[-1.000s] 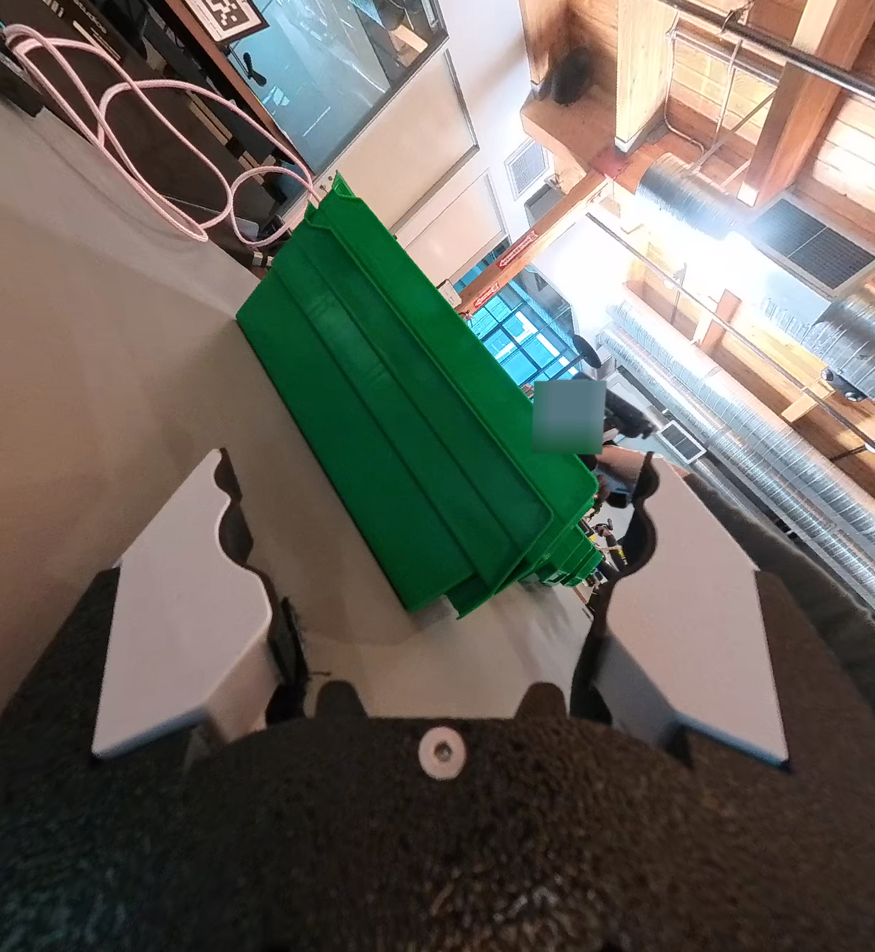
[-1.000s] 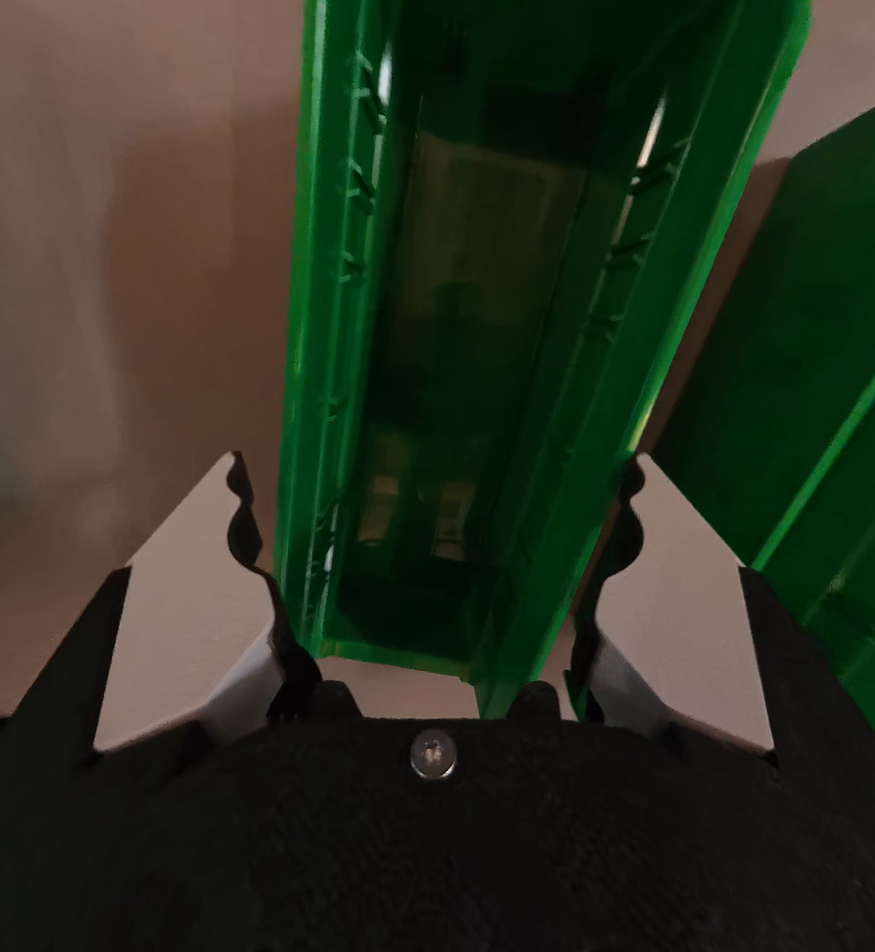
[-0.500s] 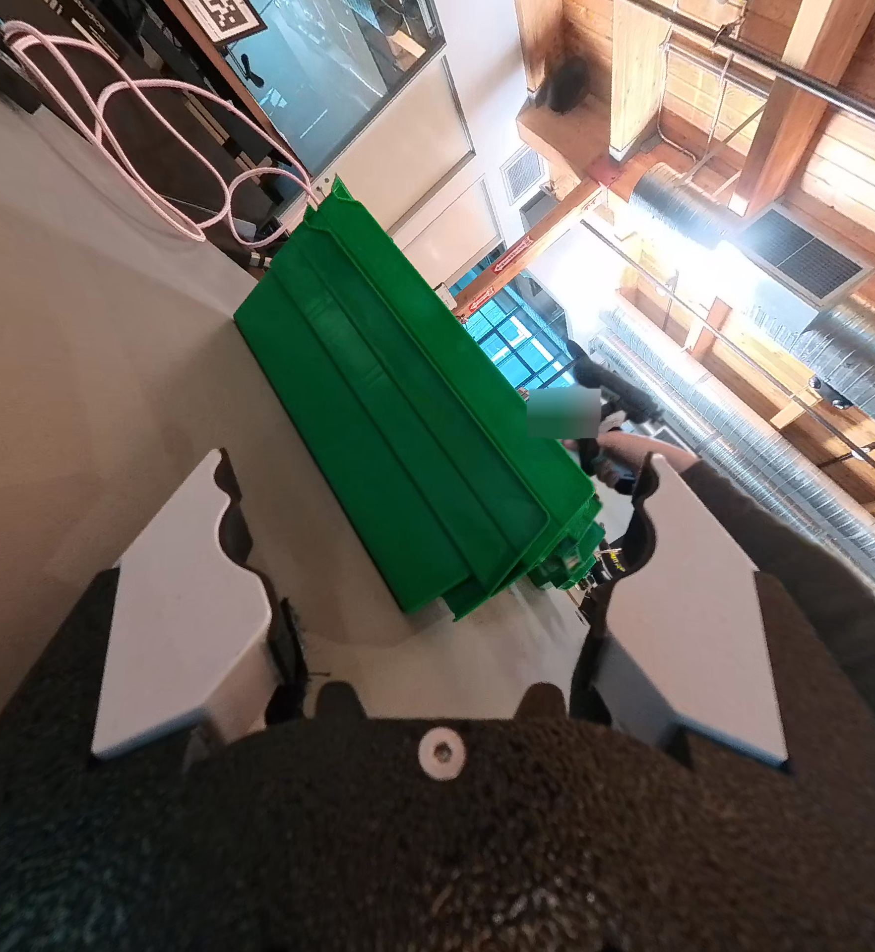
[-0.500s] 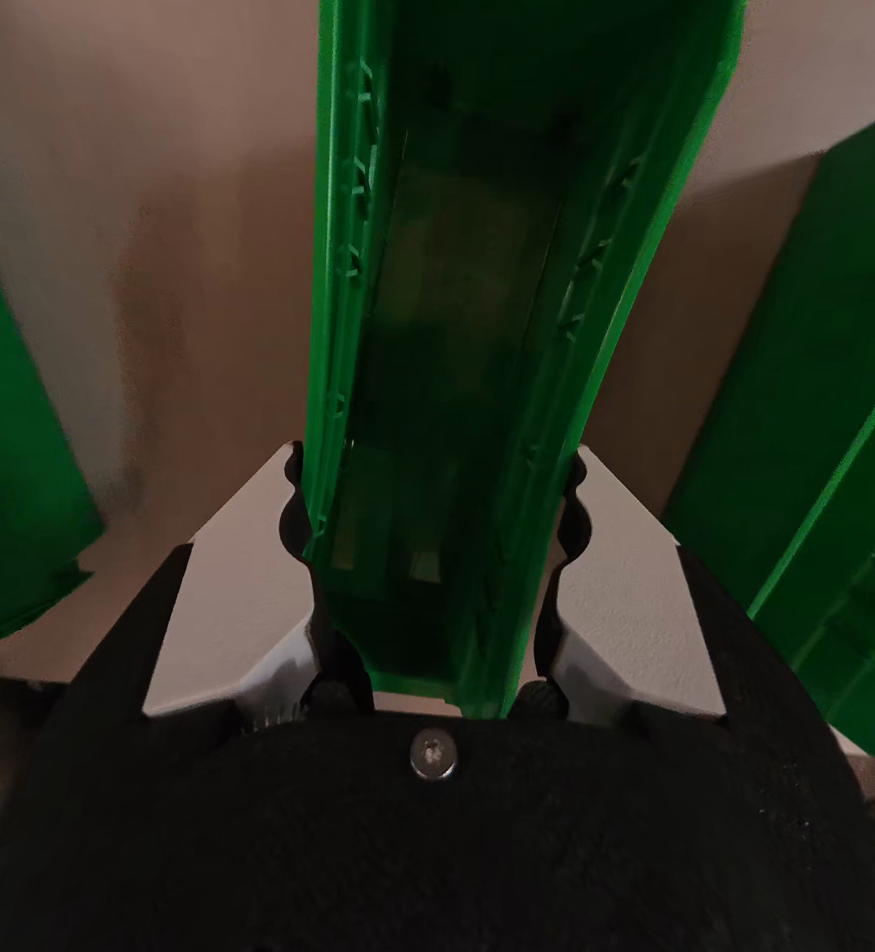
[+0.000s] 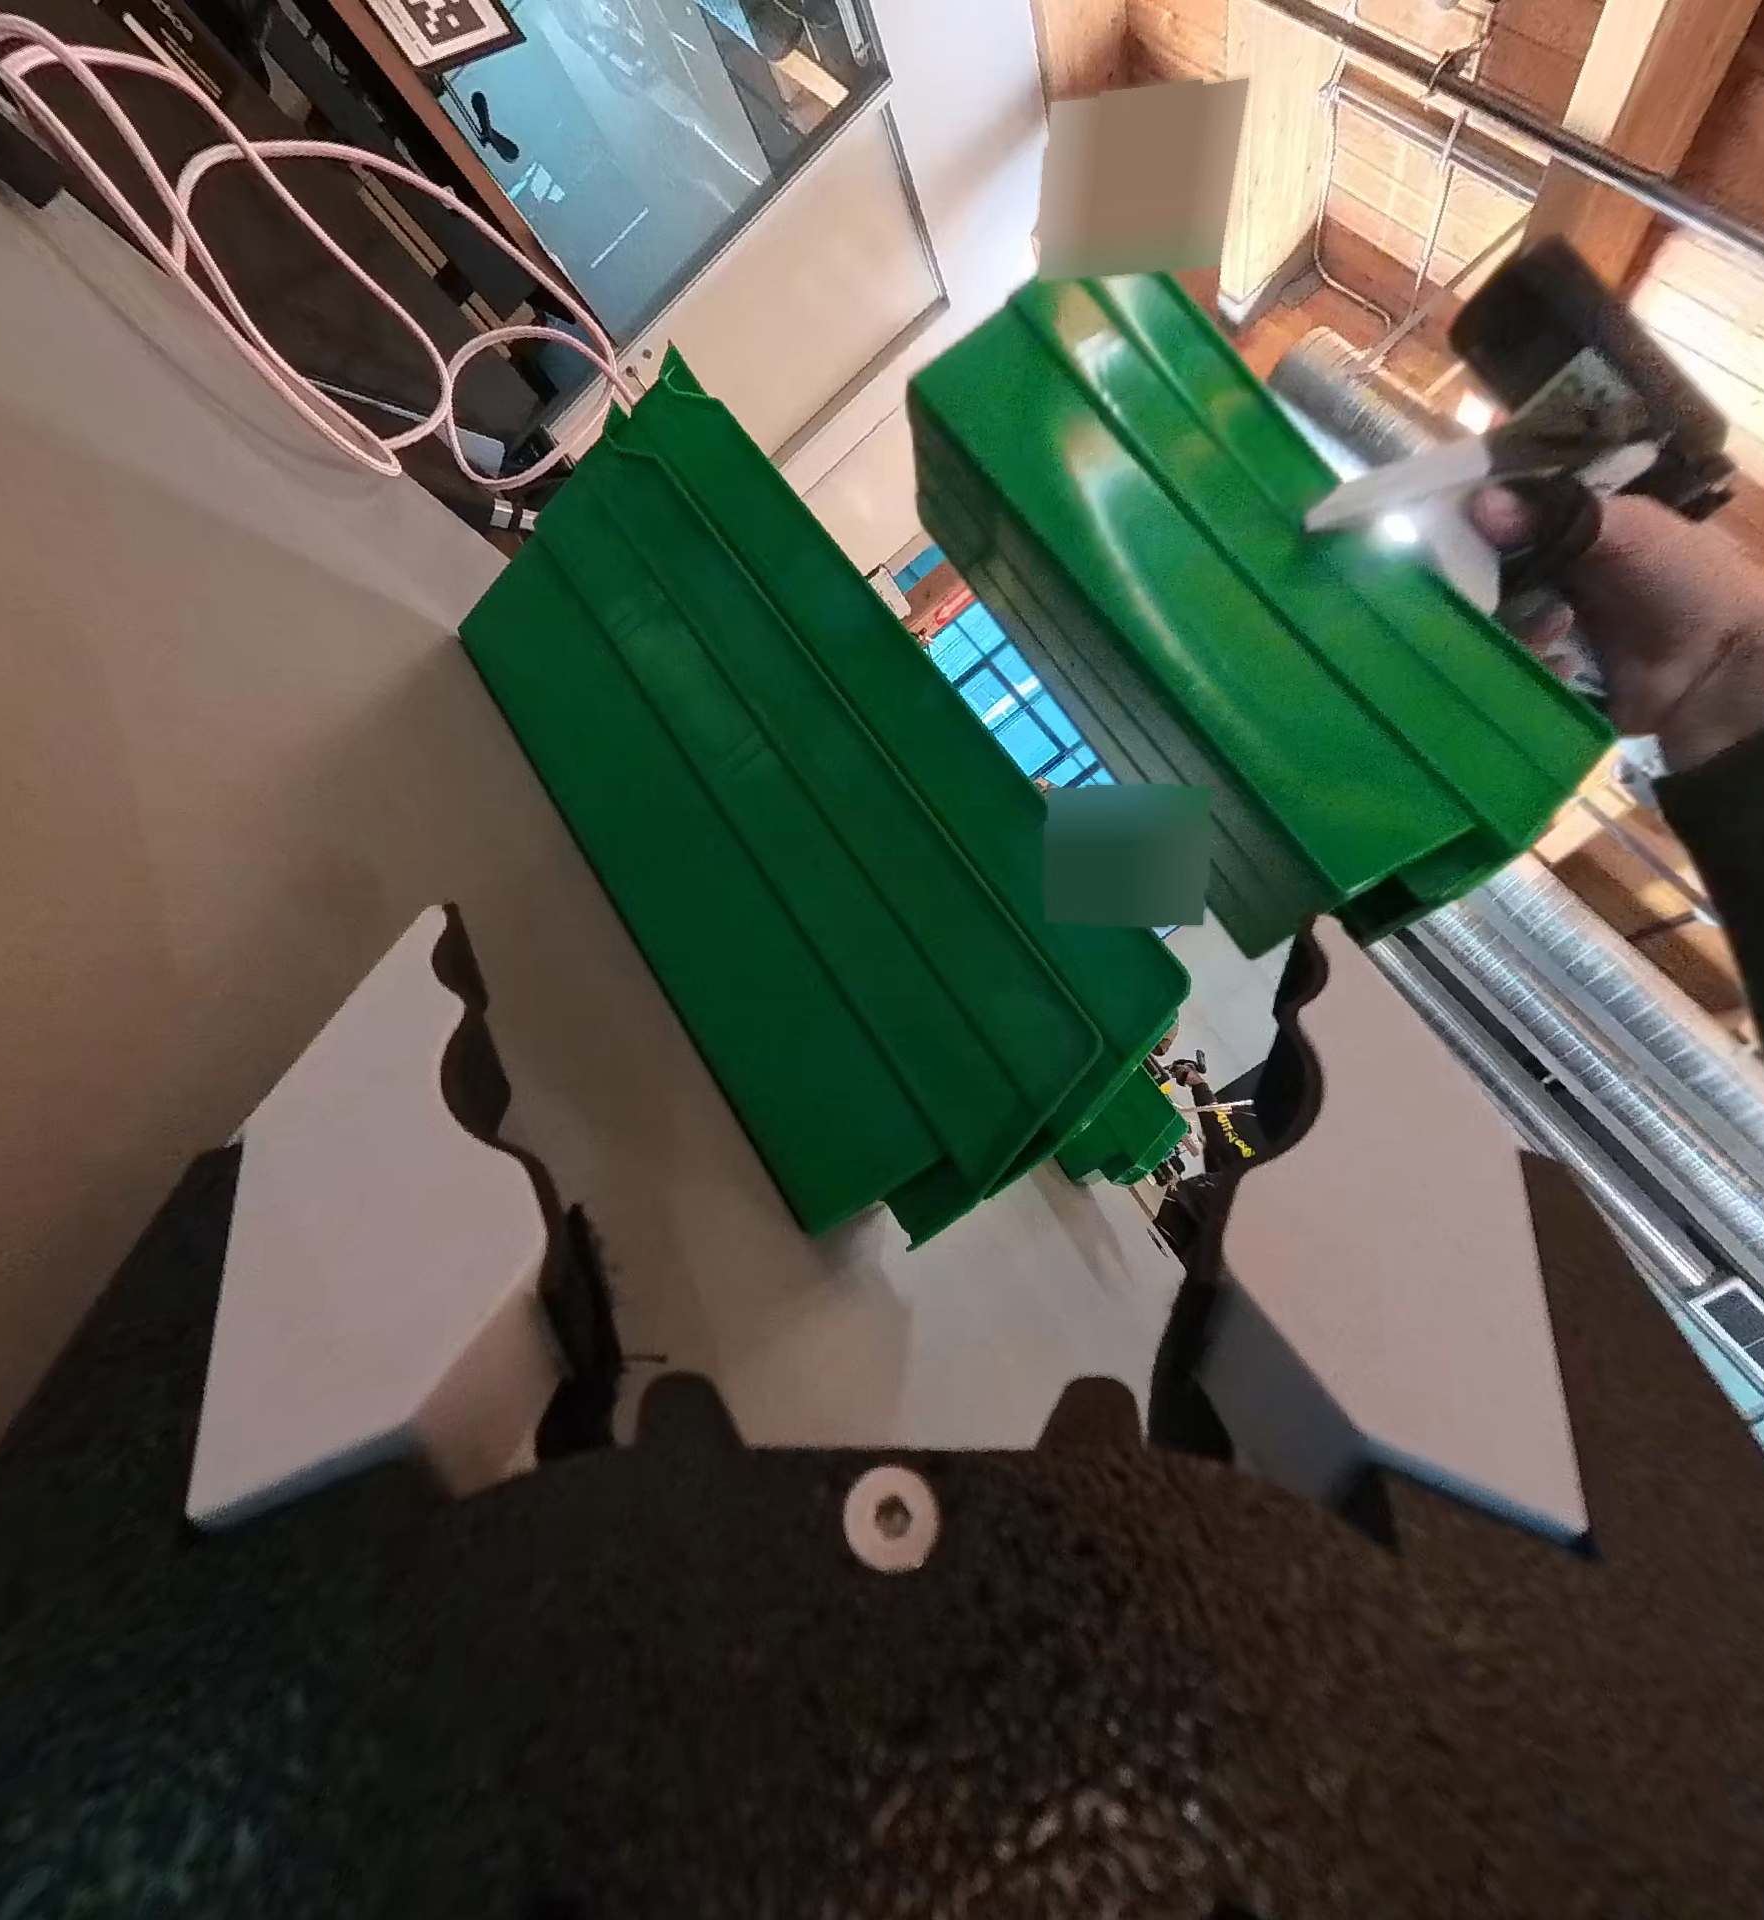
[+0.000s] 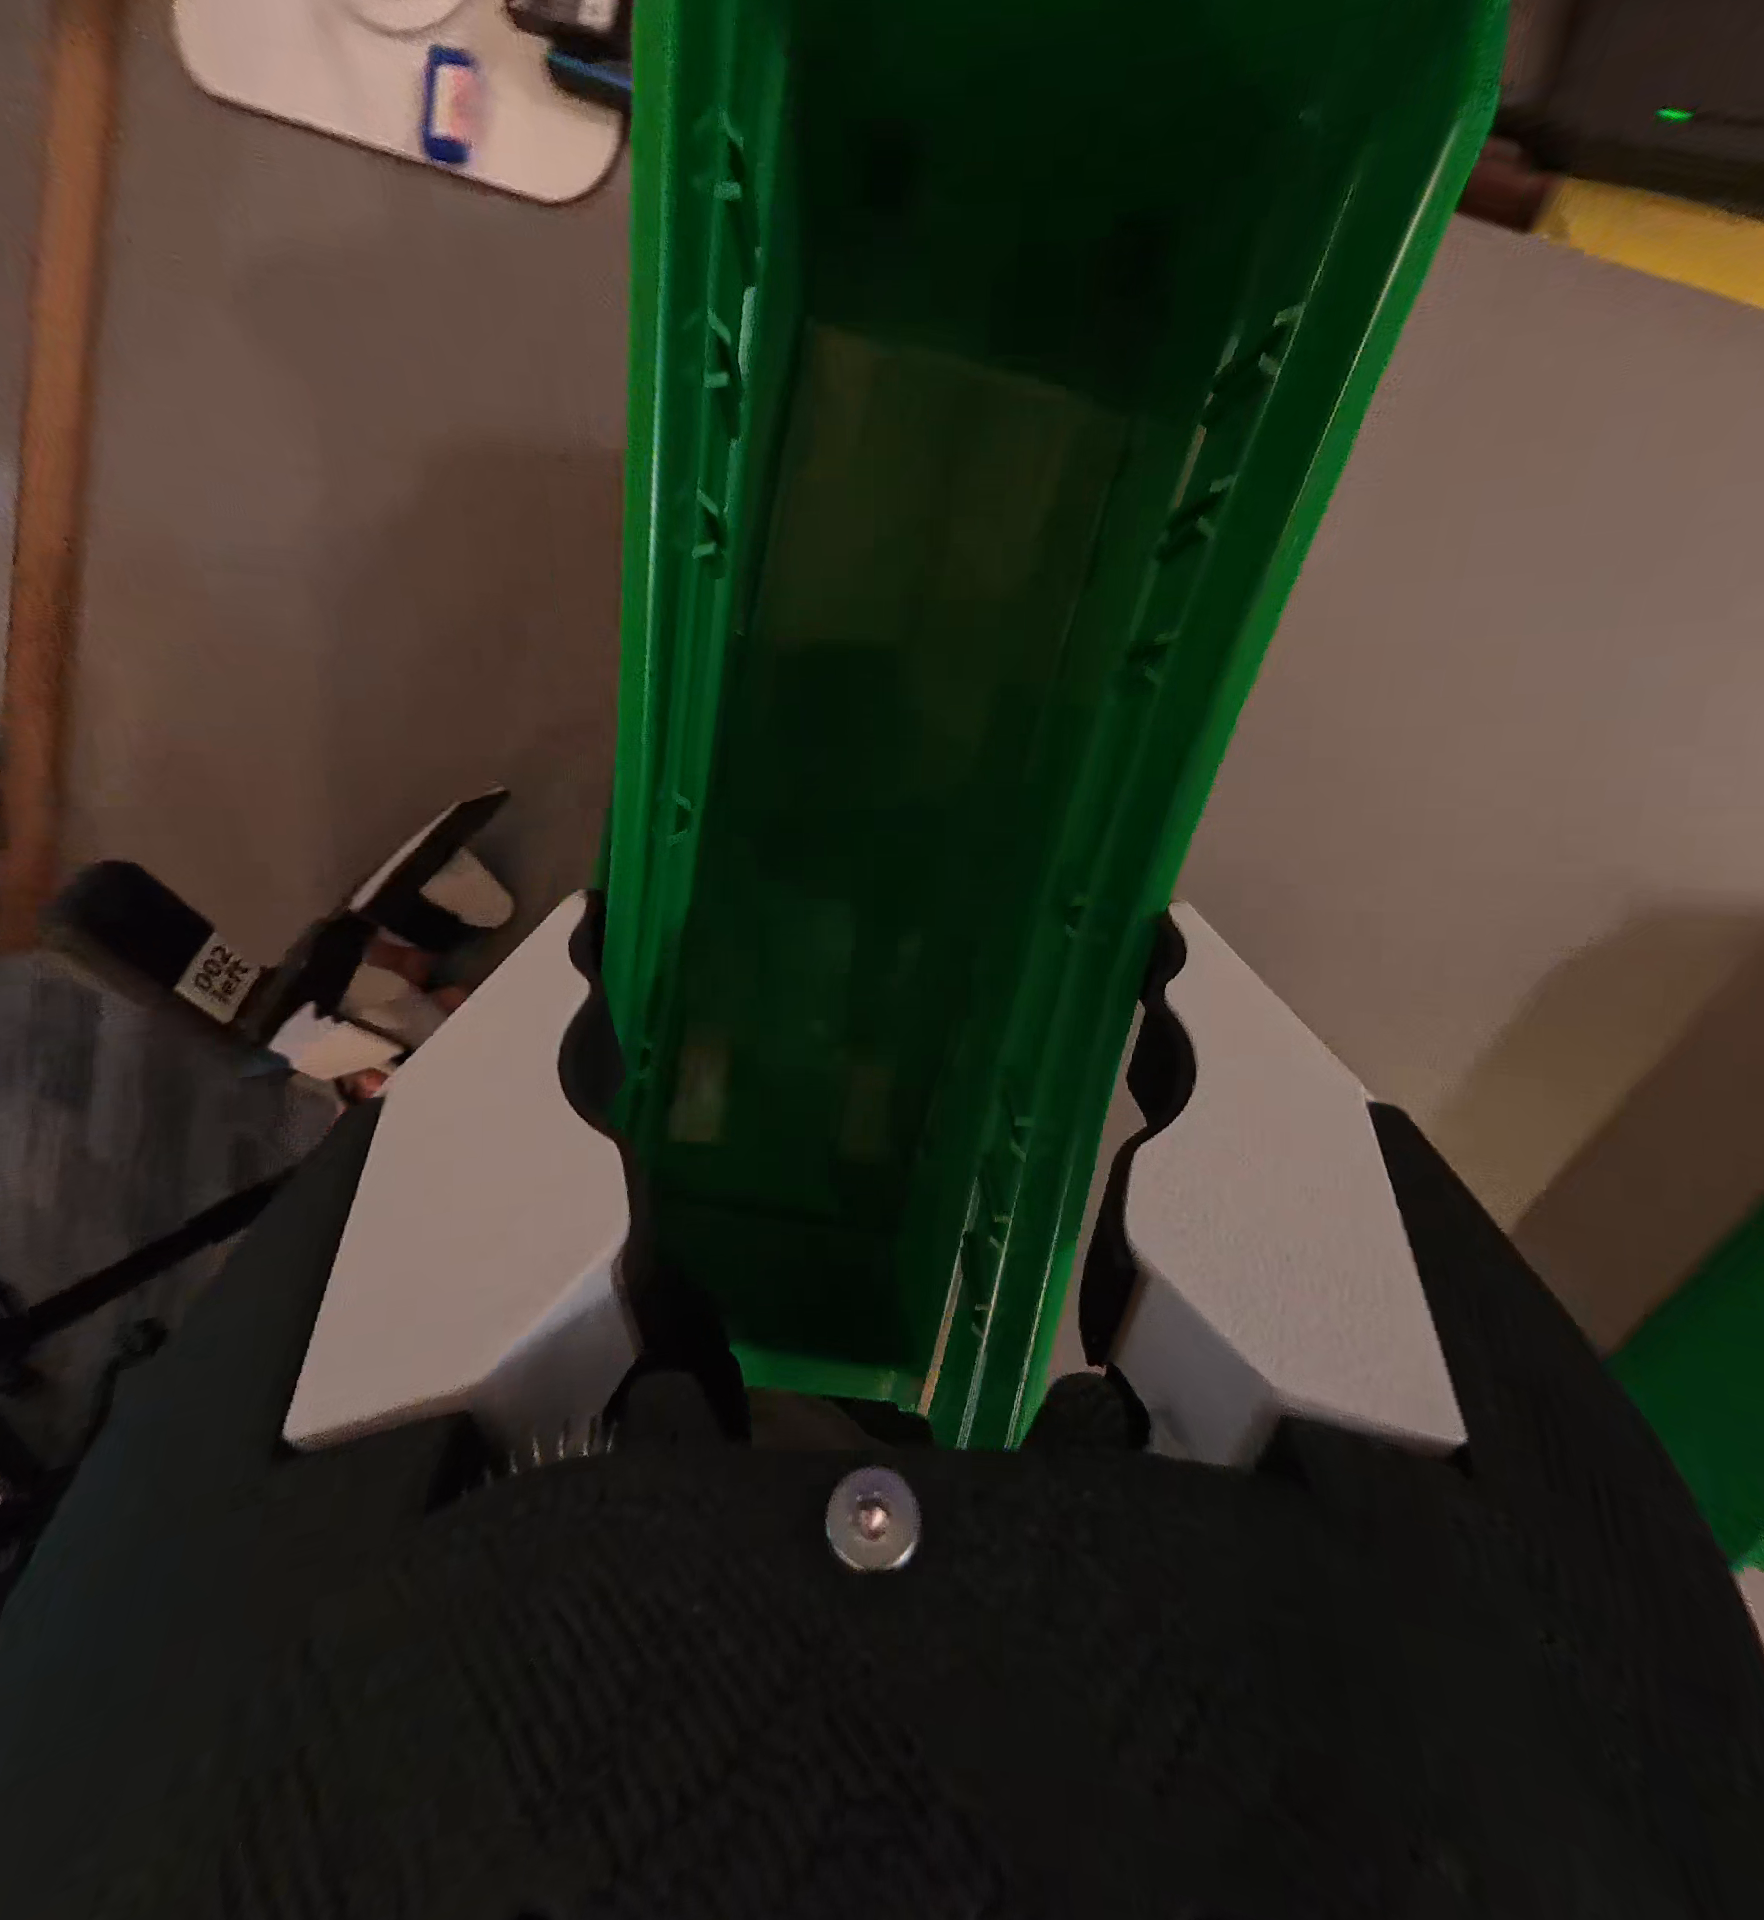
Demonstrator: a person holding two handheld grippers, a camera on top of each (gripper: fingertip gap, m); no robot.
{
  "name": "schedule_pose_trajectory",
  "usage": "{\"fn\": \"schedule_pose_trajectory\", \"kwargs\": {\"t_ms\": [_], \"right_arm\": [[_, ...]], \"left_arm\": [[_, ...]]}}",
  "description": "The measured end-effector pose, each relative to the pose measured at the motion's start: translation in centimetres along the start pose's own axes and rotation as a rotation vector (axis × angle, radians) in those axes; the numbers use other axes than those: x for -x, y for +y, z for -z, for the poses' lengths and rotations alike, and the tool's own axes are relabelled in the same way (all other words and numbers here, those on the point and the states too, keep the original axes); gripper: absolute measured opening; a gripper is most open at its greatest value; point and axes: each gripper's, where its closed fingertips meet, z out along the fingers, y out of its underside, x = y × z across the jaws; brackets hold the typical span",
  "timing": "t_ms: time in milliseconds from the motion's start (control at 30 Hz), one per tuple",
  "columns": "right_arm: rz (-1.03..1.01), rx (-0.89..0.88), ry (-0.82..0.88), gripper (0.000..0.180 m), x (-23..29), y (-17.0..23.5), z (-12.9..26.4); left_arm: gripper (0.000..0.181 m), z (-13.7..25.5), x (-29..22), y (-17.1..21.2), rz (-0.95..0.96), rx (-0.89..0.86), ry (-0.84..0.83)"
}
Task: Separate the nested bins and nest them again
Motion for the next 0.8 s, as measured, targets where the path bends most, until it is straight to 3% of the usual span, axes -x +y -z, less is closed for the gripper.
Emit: {"fn": "schedule_pose_trajectory", "kwargs": {"t_ms": [233,800], "right_arm": [[0.036,0.092,0.002,0.103,5.2,0.2,-4.3],[-0.023,0.102,0.123,0.109,3.8,1.2,-10.5]], "left_arm": [[0.147,0.2,-0.1,-0.3,0.008,-0.022,0.007],[0.147,0.1,0.1,-0.2,0.02,-0.008,0.006]]}}
